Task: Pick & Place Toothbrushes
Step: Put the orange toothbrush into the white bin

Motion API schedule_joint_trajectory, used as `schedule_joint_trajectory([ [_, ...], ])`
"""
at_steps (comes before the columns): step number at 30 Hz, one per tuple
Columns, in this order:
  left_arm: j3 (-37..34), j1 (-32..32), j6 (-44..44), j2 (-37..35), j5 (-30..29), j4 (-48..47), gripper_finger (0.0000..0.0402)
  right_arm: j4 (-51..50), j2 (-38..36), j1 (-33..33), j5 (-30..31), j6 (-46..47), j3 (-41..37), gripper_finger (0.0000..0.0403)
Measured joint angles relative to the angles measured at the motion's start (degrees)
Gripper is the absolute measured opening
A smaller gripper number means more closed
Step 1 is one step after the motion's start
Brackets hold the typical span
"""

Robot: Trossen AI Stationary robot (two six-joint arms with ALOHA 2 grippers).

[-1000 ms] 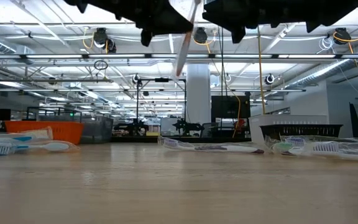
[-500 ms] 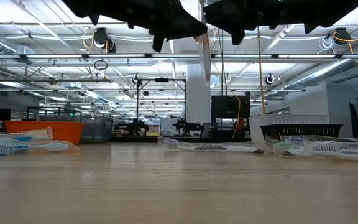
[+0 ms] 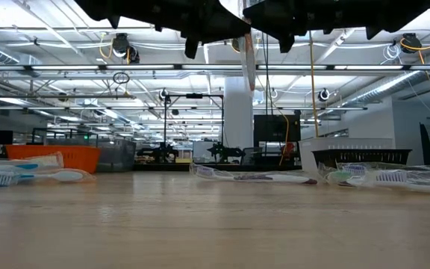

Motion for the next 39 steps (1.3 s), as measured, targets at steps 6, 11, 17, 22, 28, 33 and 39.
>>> schedule_joint_trajectory([
  [6, -0.04, -0.02, -0.22, 0.00, -0.09, 0.20, 0.0000, 1.17, 0.97, -0.01, -1.48, -0.75, 0.02, 0.0012],
  [11, -0.06, 0.00, -0.04, 0.00, -0.17, -0.34, 0.0010, 0.78, 1.22, 0.00, -1.39, -0.80, 0.02, 0.0007],
  [17, -0.06, -0.07, 2.09, 0.00, -3.62, -1.39, 0.0051, 0.25, 1.11, -0.01, -1.25, -1.43, 0.02, 0.0005],
  [22, -0.06, -0.04, 3.36, 0.00, -4.31, -1.88, 0.0112, -0.51, 0.88, -0.33, -1.24, -1.75, 0.02, 0.0005],
  [28, 0.00, -0.02, 2.90, 0.00, -4.50, -4.86, 0.0169, -7.14, -3.32, -1.65, -0.70, -2.64, 0.02, 0.0005],
  [33, 0.00, -0.02, 1.15, -0.02, -4.50, -5.12, 0.0187, -17.17, -9.84, -2.05, 7.91, -5.74, 0.02, 0.0005],
  [39, 0.00, -0.02, -0.62, -0.02, -4.52, -5.13, 0.0188, -28.13, -15.95, -2.09, 20.18, -10.26, 0.02, 0.0005],
])
